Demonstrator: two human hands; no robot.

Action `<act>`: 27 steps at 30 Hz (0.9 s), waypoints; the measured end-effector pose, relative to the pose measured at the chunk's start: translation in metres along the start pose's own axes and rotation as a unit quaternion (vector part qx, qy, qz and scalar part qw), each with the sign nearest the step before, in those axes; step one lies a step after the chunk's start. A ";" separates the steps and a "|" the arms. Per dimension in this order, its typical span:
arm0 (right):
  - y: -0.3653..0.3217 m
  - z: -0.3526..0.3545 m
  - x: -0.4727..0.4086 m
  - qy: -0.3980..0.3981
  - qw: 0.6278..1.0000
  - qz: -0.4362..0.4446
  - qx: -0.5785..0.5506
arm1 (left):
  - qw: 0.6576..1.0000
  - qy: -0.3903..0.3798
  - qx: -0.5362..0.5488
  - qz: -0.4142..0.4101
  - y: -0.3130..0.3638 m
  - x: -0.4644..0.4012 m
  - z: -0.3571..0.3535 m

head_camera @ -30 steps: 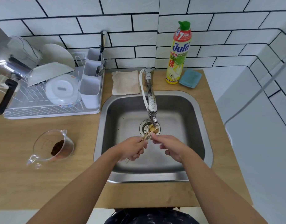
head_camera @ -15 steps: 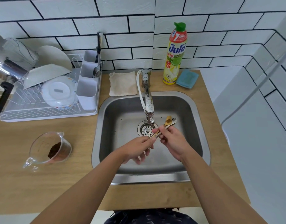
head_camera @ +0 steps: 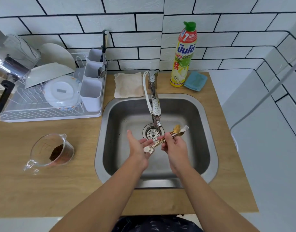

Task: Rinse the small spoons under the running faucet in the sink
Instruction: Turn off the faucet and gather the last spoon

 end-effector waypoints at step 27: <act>-0.140 -0.232 -0.020 -0.137 0.948 0.261 0.118 | 0.882 0.140 -0.127 -0.431 0.253 0.066 0.099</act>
Point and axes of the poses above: each hand's wrist, its own x-axis away from the middle knuckle, its own z-axis out of the back of the hand, y = z × x, the point moved 7 cm from there along -x, towards the middle knuckle, and after that the axes turned 15 degrees about -x, right-handed, at the moved point
